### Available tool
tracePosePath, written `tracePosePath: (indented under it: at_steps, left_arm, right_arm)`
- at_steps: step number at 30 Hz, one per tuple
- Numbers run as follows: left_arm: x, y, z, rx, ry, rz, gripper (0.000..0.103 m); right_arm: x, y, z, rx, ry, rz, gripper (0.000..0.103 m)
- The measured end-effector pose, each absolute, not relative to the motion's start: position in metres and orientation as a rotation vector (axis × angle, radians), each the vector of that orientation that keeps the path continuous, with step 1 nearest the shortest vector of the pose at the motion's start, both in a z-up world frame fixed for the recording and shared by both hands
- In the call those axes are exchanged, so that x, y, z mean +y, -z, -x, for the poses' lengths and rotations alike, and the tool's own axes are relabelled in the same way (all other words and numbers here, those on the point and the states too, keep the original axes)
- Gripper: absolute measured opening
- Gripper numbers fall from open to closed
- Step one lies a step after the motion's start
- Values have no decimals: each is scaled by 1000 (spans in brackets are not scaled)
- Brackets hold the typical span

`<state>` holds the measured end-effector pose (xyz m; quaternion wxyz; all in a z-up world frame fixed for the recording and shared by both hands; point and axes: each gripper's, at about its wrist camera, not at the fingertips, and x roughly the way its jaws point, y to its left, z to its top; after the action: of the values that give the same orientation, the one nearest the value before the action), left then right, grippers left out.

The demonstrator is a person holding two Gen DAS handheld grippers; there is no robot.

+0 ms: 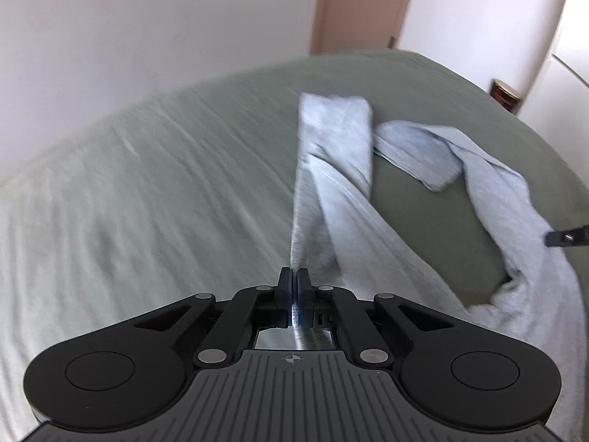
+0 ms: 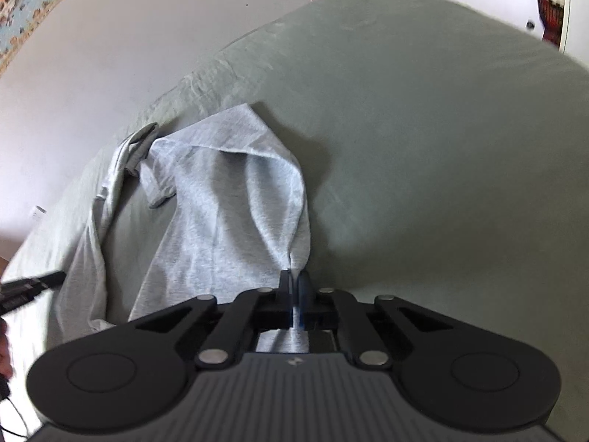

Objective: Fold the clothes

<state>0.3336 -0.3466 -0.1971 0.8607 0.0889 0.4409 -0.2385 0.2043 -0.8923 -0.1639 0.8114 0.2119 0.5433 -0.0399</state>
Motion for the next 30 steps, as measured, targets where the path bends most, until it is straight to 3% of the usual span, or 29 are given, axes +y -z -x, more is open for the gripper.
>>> tracePosePath:
  at_steps: [8, 11, 15, 17, 20, 30]
  left_arm:
    - [-338, 210, -331, 937, 479, -223, 3]
    - [-337, 204, -332, 938, 502, -200, 6]
    - [-338, 194, -339, 906, 510, -195, 35]
    - [-340, 190, -346, 886, 512, -204, 36]
    - [-344, 191, -357, 891, 522, -195, 36]
    - [-358, 211, -369, 920, 609, -248, 36]
  right_arm:
    - [-928, 163, -213, 1174, 102, -430, 3]
    - [-937, 155, -219, 1169, 92, -441, 12]
    - [-957, 132, -239, 1082, 60, -398, 15]
    - [-958, 120, -254, 1042, 18, -373, 16]
    - [-941, 112, -292, 1042, -163, -414, 30]
    - [-825, 141, -362, 1199, -450, -212, 30]
